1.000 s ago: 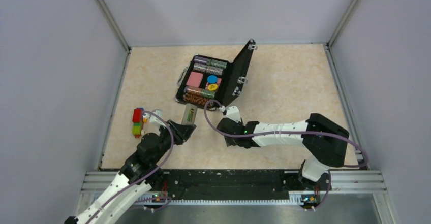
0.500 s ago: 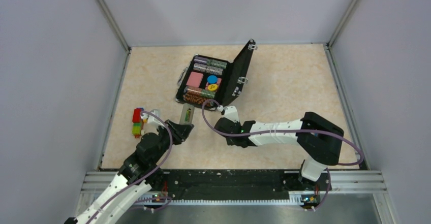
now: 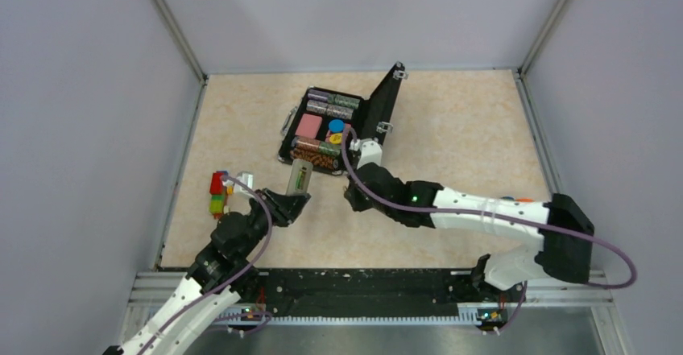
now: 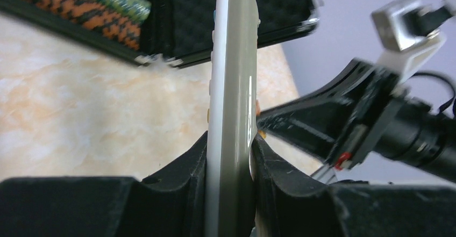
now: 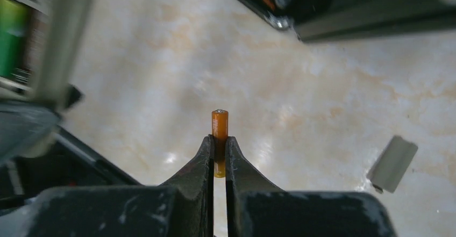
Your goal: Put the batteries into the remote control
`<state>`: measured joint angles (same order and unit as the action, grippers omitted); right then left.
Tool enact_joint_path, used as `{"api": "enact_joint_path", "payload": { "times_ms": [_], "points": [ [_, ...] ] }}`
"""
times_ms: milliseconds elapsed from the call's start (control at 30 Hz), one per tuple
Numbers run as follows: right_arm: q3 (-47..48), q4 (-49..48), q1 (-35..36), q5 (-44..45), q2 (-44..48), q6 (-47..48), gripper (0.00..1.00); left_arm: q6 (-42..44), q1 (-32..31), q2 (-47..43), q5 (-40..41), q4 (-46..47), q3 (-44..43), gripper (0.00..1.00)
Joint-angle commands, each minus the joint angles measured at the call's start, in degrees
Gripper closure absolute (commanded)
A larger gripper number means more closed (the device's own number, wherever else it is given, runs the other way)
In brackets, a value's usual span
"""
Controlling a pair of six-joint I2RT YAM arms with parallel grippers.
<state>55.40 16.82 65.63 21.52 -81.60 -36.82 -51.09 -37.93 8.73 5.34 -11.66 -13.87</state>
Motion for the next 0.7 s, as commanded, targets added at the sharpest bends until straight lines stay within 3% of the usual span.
{"api": "enact_joint_path", "payload": {
  "times_ms": [0,300,533,667],
  "points": [
    [5.61,-7.45,0.74,0.21,8.67,2.29,1.0,1.78,0.2,-0.73,-6.9,17.02,-0.65,1.0],
    [10.19,-22.92,0.75,-0.21,12.65,4.83,1.0,-3.93,0.14,9.15,-14.15,30.18,-3.35,1.0],
    [13.33,-26.09,1.13,-0.88,10.49,4.47,1.0,-16.02,0.14,14.32,-10.42,41.2,-3.06,1.0],
    [15.45,-24.58,1.85,-0.12,8.72,5.19,1.0,-19.88,0.1,16.4,-10.47,43.01,-4.06,1.0]
  ]
}}
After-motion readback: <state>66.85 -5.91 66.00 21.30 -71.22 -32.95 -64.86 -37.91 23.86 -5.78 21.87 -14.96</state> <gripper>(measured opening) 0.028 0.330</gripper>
